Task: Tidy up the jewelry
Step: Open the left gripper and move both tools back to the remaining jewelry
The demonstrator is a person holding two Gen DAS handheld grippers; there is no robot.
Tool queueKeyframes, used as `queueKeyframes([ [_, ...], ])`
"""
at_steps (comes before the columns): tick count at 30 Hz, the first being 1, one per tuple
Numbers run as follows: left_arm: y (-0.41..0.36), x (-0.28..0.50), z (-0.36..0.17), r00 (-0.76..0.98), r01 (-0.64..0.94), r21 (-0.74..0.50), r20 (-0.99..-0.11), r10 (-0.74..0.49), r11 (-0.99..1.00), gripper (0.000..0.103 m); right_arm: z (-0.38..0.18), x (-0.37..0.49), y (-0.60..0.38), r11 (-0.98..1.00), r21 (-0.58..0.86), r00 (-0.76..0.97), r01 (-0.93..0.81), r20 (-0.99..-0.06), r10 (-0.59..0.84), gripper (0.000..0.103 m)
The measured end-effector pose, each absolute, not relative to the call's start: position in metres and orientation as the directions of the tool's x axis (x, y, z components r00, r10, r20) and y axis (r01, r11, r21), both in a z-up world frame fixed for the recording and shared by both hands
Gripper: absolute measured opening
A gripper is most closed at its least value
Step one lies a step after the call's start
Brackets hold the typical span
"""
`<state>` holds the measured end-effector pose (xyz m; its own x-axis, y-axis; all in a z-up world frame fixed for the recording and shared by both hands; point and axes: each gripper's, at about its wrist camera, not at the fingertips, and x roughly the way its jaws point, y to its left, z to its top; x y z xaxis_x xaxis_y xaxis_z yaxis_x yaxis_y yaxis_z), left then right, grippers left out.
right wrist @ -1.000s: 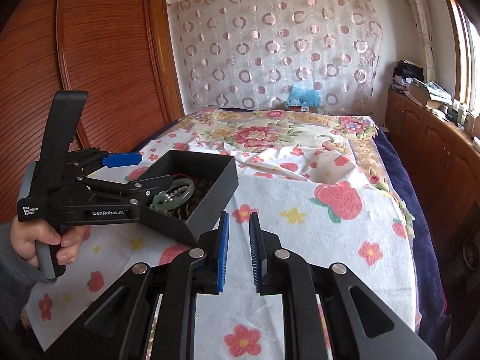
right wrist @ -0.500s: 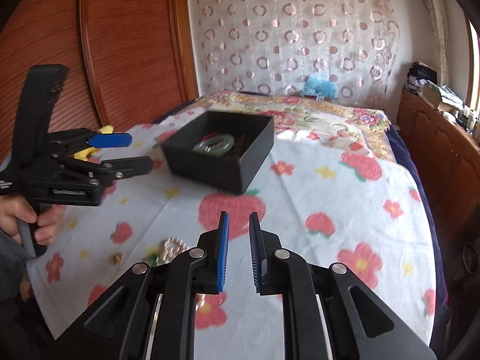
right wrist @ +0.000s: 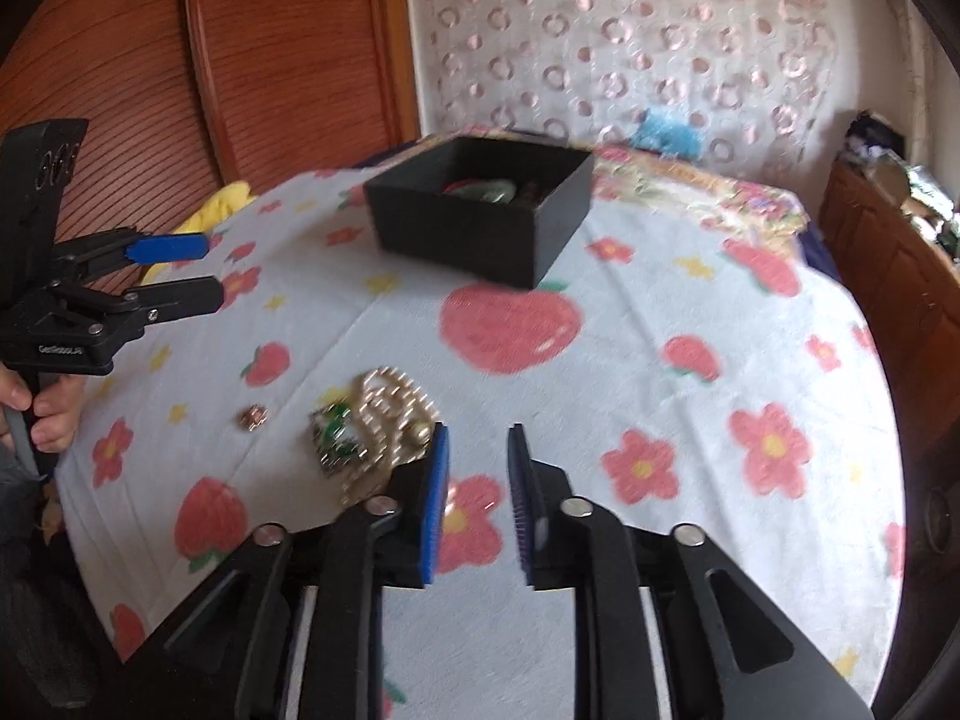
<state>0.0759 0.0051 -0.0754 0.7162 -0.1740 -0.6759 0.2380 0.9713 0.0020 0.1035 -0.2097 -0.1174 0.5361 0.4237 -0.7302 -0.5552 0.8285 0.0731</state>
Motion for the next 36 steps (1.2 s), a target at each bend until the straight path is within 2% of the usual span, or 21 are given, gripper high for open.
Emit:
queueKeyframes([
  [4,0.011,0.073,-0.086,0.694,0.231,-0.034,-0.694,-0.189,0.972,0.077,-0.121,0.103,-0.206,0.823,0.063,0.518,-0.564,-0.749,0.412,0.024],
  [12,0.008,0.068,-0.097,0.674,0.238,-0.041,-0.712,-0.195,0.97,0.078,-0.127,0.108,-0.208,0.84,0.037,0.514,-0.542,-0.776,0.365,0.024],
  [22,-0.007,0.064,-0.106,0.645,0.272,-0.038,-0.734,-0.212,0.962,0.078,-0.129,0.101,-0.2,0.803,0.01,0.492,-0.596,-0.786,0.375,0.024],
  [23,-0.009,0.064,-0.106,0.643,0.278,-0.036,-0.735,-0.215,0.96,0.078,-0.129,0.101,-0.199,0.802,-0.001,0.499,-0.597,-0.783,0.371,0.022],
  [25,-0.013,0.062,-0.106,0.642,0.286,-0.036,-0.735,-0.219,0.958,0.078,-0.13,0.102,-0.2,0.812,-0.026,0.52,-0.583,-0.78,0.348,0.006],
  [36,-0.033,0.054,-0.106,0.636,0.32,-0.034,-0.733,-0.241,0.947,0.078,-0.13,0.114,-0.218,0.852,0.021,0.532,-0.524,-0.773,0.346,0.007],
])
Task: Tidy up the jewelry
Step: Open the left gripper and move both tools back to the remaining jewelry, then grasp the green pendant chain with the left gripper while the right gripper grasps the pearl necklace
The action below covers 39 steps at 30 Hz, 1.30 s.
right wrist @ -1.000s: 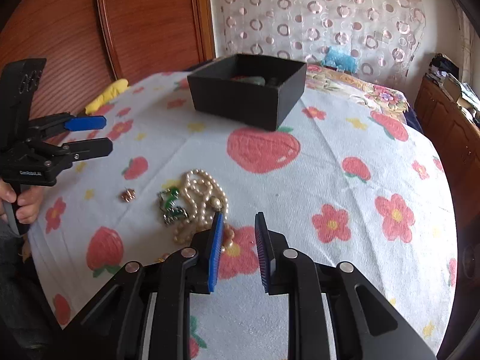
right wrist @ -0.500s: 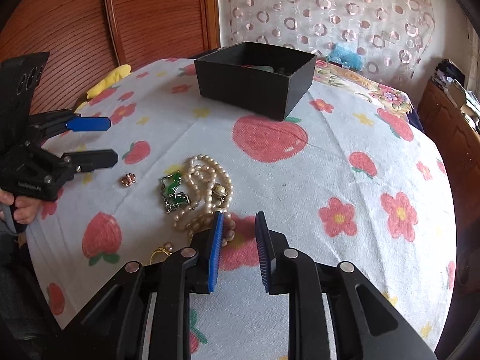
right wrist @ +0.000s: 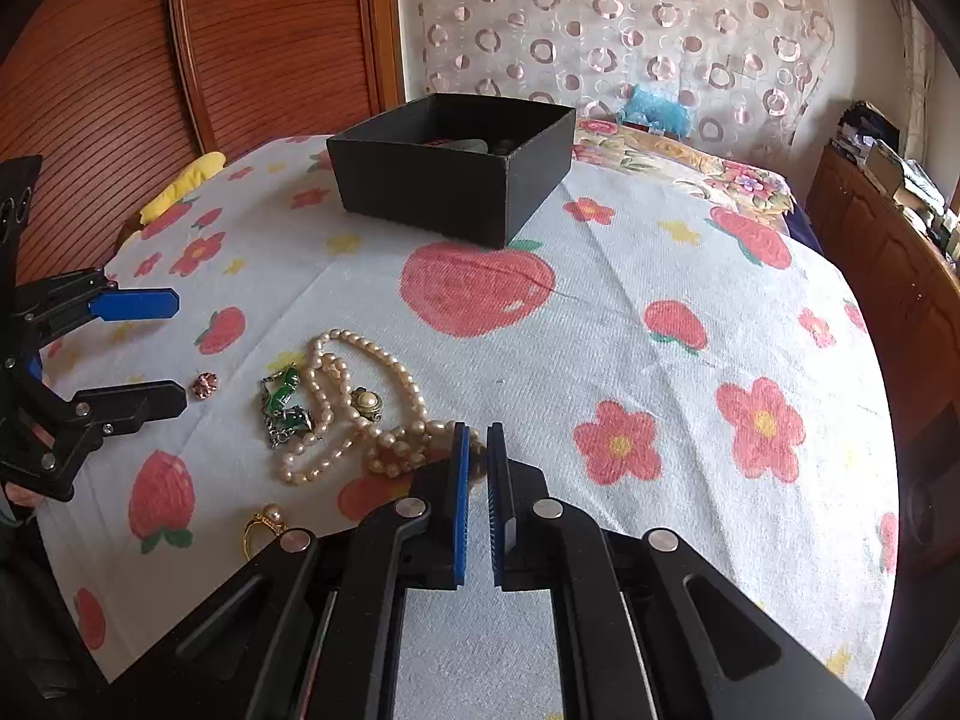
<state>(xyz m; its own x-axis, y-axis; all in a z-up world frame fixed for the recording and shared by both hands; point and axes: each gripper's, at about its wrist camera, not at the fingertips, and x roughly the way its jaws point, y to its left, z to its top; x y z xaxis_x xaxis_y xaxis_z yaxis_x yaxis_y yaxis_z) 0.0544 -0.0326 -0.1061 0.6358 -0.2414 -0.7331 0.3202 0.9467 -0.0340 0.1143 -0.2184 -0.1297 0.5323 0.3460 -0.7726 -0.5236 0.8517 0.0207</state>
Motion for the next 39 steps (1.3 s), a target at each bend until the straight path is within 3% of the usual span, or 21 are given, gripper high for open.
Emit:
queueKeyframes([
  [3,-0.037,0.052,-0.104,0.639,0.335,-0.033,-0.727,-0.253,0.942,0.077,-0.13,0.116,-0.22,0.852,0.033,0.528,-0.523,-0.772,0.354,0.007],
  [7,-0.043,0.05,-0.104,0.629,0.354,-0.04,-0.729,-0.27,0.934,0.063,-0.131,0.116,-0.22,0.852,0.027,0.531,-0.523,-0.772,0.35,0.007],
  [18,-0.07,0.074,-0.1,0.592,0.411,-0.086,-0.732,-0.337,0.908,0.062,-0.131,0.115,-0.22,0.852,0.023,0.532,-0.523,-0.772,0.348,0.007],
  [25,-0.086,0.089,-0.111,0.576,0.404,-0.056,-0.759,-0.302,0.913,0.061,-0.131,0.115,-0.22,0.852,0.022,0.533,-0.523,-0.771,0.348,0.007],
  [29,-0.091,0.089,-0.115,0.58,0.398,-0.028,-0.767,-0.274,0.917,0.053,-0.132,0.116,-0.221,0.852,0.024,0.532,-0.523,-0.771,0.349,0.007],
  [33,-0.085,0.084,-0.114,0.592,0.384,0.007,-0.769,-0.24,0.923,0.036,-0.132,0.115,-0.22,0.852,0.025,0.532,-0.523,-0.771,0.349,0.007],
  [39,-0.075,0.077,-0.113,0.589,0.375,-0.009,-0.77,-0.246,0.927,0.032,-0.132,0.116,-0.22,0.852,0.023,0.533,-0.523,-0.771,0.348,0.007],
])
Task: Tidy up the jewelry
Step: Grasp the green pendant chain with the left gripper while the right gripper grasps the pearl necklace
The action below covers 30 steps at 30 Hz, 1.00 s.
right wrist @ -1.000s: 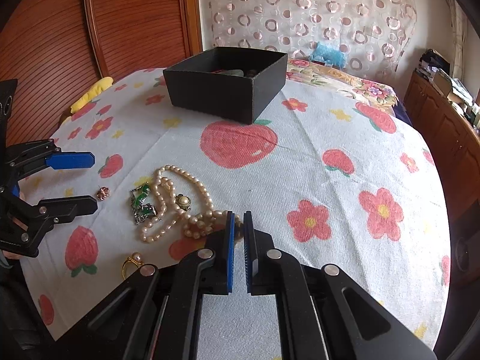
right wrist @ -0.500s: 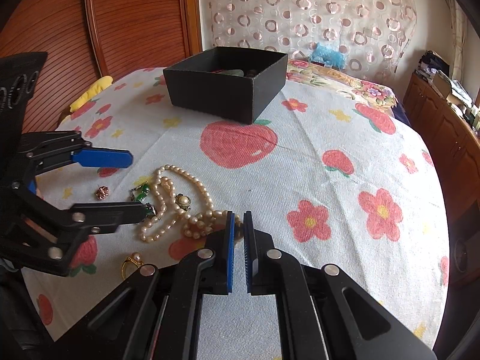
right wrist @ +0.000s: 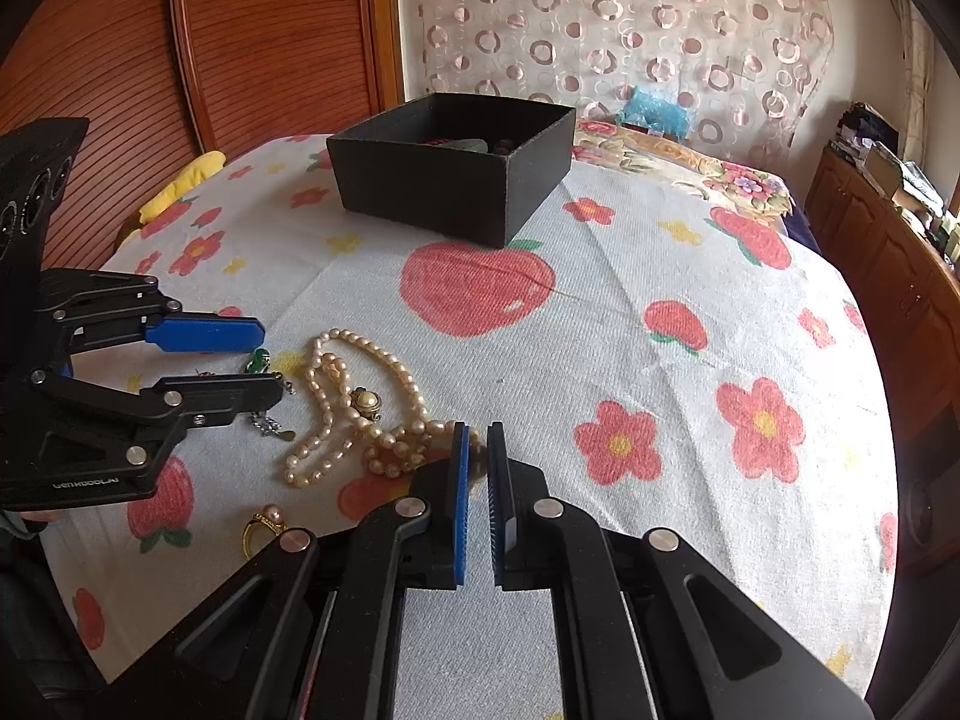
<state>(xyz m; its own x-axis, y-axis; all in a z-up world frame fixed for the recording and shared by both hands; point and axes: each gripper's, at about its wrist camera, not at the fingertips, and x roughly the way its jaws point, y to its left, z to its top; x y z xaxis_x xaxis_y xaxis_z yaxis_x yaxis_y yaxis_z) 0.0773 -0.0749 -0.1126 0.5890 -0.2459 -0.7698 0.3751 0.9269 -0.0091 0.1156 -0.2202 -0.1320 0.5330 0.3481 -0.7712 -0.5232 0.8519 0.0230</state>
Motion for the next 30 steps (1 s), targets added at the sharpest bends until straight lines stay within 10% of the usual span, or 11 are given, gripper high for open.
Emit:
queueKeyframes([
  [9,-0.071,0.073,-0.111,0.6,0.369,-0.048,-0.751,-0.277,0.928,0.012,-0.132,0.115,-0.22,0.852,0.023,0.533,-0.523,-0.771,0.348,0.007],
  [30,-0.042,0.058,-0.066,0.707,0.31,-0.09,-0.643,-0.293,0.946,0.012,-0.121,0.11,-0.217,0.849,0.02,0.563,-0.529,-0.74,0.368,0.006],
])
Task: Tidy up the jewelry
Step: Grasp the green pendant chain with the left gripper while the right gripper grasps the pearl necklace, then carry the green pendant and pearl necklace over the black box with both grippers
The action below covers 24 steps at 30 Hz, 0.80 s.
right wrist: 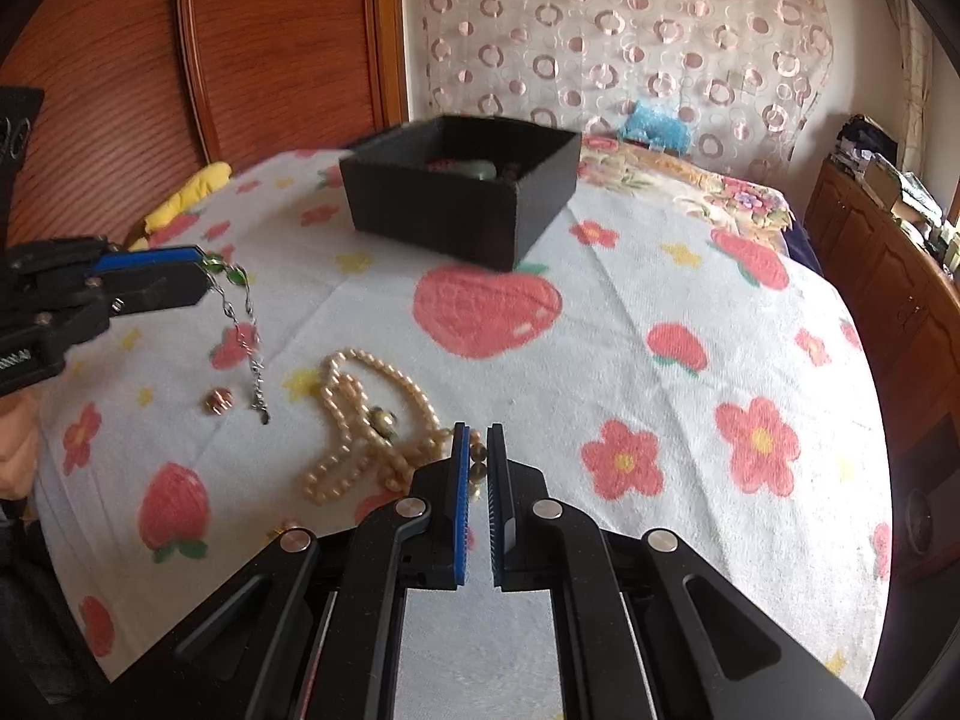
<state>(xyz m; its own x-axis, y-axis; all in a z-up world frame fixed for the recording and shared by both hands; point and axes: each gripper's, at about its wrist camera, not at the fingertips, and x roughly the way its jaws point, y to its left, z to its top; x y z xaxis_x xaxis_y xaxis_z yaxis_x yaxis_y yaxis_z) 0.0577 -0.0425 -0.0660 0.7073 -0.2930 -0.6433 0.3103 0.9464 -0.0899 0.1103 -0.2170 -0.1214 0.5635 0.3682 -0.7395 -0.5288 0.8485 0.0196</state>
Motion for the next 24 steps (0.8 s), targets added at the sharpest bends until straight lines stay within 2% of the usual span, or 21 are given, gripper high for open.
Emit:
queueKeyframes([
  [16,-0.008,0.062,-0.024,0.789,0.252,-0.107,-0.552,-0.269,0.962,0.012,-0.009,0.122,-0.187,0.82,-0.081,0.696,-0.566,-0.581,0.423,0.006],
  [24,0.007,0.07,0.001,0.818,0.238,-0.088,-0.519,-0.248,0.967,0.012,0.027,0.139,-0.171,0.818,-0.117,0.727,-0.563,-0.541,0.423,0.006],
])
